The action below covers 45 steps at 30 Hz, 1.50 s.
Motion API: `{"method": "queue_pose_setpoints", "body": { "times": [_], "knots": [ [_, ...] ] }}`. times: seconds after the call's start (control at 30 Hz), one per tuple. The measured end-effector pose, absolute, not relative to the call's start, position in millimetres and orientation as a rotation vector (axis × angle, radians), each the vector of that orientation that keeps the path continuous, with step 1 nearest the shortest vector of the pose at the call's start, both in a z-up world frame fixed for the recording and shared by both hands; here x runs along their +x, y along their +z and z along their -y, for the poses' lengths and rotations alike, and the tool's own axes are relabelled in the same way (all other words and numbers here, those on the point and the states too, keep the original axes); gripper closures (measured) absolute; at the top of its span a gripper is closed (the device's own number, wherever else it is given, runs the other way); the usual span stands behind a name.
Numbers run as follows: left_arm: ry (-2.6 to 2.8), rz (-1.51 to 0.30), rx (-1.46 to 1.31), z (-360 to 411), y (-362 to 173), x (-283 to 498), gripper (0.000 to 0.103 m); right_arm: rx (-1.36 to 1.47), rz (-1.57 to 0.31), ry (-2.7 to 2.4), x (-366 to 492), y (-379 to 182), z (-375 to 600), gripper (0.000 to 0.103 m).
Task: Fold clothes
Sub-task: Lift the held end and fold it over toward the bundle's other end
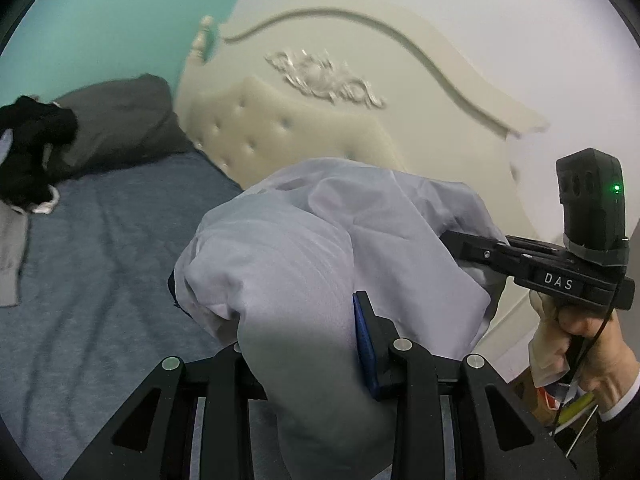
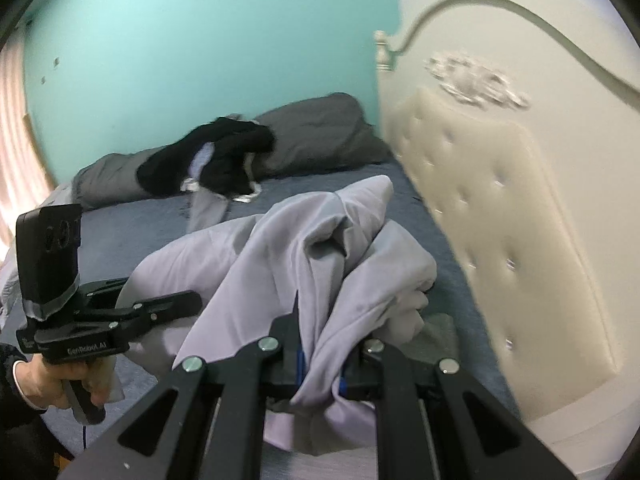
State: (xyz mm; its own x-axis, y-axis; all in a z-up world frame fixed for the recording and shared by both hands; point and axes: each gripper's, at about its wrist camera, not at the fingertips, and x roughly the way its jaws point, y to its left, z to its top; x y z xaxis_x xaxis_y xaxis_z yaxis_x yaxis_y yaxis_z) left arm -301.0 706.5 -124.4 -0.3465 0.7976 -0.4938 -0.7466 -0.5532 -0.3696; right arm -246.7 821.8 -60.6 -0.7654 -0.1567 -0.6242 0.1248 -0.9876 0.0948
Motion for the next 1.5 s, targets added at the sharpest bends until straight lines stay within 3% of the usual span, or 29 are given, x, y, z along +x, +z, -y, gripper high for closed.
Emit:
{"method": "queue_pose_setpoints", "body": {
  "times": [0.3,0.7,0.8,1.27,1.5],
  "knots": [
    [1.944,0.040,-0.885,-773.0,-201.4,-266.0,0.069,1.134,0.284,-2.842,-211.9,-173.4,-899.5,0.092],
    [1.825,0.171,-1.097,-765.3,-273.0,-243.8,0.070,1.262,0.475,-2.787,-177.1,-235.4,-927.0,0.093],
    [1.835,0.138,-1.066,-763.9,-262.1,-241.8,0.070,1.215,0.504,-2.799,-172.2,-229.9,-925.4,0.093],
    [1.977,0.032,-0.758,-758.8,-152.3,-268.3,0.071,0.953,0.282,-2.920,-204.1,-134.7,-893.3,0.094],
    [2.022,0.004,-0.693,-771.5,-162.1,-275.6,0.071,0.913,0.229,-2.950,-214.6,-130.5,-893.7,0.094]
  ]
}}
